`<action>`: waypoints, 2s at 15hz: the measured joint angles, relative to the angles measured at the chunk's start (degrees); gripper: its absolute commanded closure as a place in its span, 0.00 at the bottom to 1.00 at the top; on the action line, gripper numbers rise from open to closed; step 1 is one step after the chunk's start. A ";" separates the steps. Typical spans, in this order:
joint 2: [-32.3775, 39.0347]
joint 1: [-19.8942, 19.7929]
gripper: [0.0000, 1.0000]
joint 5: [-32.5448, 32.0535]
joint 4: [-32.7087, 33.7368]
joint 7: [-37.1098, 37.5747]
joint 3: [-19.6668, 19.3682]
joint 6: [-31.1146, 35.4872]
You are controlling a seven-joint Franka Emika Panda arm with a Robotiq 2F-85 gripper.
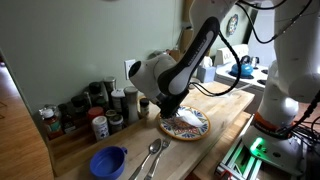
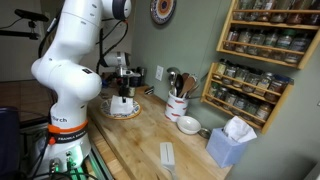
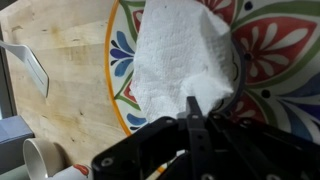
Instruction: Put the paper towel on the orange tray
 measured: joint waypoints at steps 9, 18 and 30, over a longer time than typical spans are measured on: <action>1.49 0.69 0.66 -2.09 -0.13 0.00 -2.07 2.33; -5.97 0.72 0.01 -2.01 -4.95 -2.41 -1.51 6.30; -9.02 -1.55 0.00 1.35 -11.53 -11.15 -1.76 6.02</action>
